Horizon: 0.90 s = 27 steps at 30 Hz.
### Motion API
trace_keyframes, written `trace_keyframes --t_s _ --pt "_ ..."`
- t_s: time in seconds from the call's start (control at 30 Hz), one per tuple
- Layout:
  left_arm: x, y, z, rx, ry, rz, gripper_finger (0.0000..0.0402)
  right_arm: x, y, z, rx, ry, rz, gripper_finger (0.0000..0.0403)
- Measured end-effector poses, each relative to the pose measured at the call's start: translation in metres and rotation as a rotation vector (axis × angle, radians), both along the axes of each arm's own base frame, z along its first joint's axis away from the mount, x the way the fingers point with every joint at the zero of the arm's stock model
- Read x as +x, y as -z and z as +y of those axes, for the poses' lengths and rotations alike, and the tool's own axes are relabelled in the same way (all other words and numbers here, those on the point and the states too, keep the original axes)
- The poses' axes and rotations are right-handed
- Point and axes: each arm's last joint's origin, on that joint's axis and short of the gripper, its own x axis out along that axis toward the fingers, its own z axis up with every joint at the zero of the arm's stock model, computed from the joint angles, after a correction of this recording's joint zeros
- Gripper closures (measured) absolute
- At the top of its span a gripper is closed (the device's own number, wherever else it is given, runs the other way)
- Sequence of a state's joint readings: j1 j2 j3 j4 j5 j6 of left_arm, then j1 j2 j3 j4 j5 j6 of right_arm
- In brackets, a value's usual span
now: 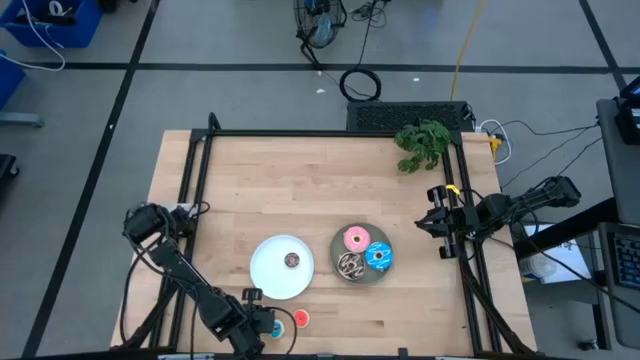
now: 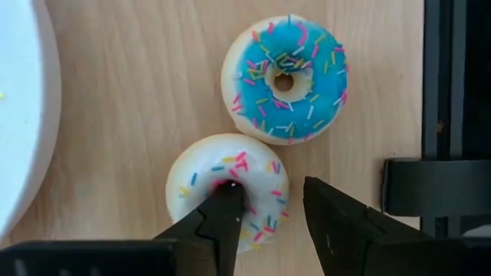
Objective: Pick & Place donuts
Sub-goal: Put the small white donut on the white plate
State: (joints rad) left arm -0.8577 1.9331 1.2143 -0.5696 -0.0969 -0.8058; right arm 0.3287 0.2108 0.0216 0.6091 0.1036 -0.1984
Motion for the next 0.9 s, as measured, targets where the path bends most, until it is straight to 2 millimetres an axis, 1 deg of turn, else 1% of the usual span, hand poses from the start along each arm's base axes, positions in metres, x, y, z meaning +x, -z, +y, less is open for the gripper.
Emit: trace_keyframes --t_s 0.2,0.43,0.53,0.6,0.7,0.73,0.83,0.9 --pt "0.002 0.001 0.003 0.022 -0.006 0.016 0.0256 0.000 0.000 0.000 0.000 0.000 0.000 0.0403" --pt "0.008 0.014 0.001 0.023 0.020 0.017 0.0259 0.000 0.000 0.000 -0.002 0.001 -0.001 0.0403" --pt "0.009 0.014 0.002 0.026 0.016 0.014 0.0284 0.000 0.000 0.000 -0.004 0.002 -0.001 0.0403" --pt "0.008 0.012 0.003 0.024 0.006 0.018 0.0316 0.000 0.000 0.000 -0.004 0.001 -0.001 0.0403" --pt "0.009 0.008 0.004 0.011 0.003 0.015 0.0376 0.000 0.000 0.000 -0.003 0.002 -0.001 0.0403" --pt "0.009 0.006 0.005 0.007 0.009 0.015 0.0386 0.000 0.000 0.000 -0.003 0.001 -0.001 0.0403" --pt "0.006 0.000 0.007 0.015 0.030 0.016 0.0385 0.000 0.000 0.000 -0.001 0.000 0.000 0.0403" --pt "0.002 -0.009 0.010 0.032 0.036 0.011 0.0385 0.000 0.000 0.000 -0.001 0.001 0.000 0.0403"
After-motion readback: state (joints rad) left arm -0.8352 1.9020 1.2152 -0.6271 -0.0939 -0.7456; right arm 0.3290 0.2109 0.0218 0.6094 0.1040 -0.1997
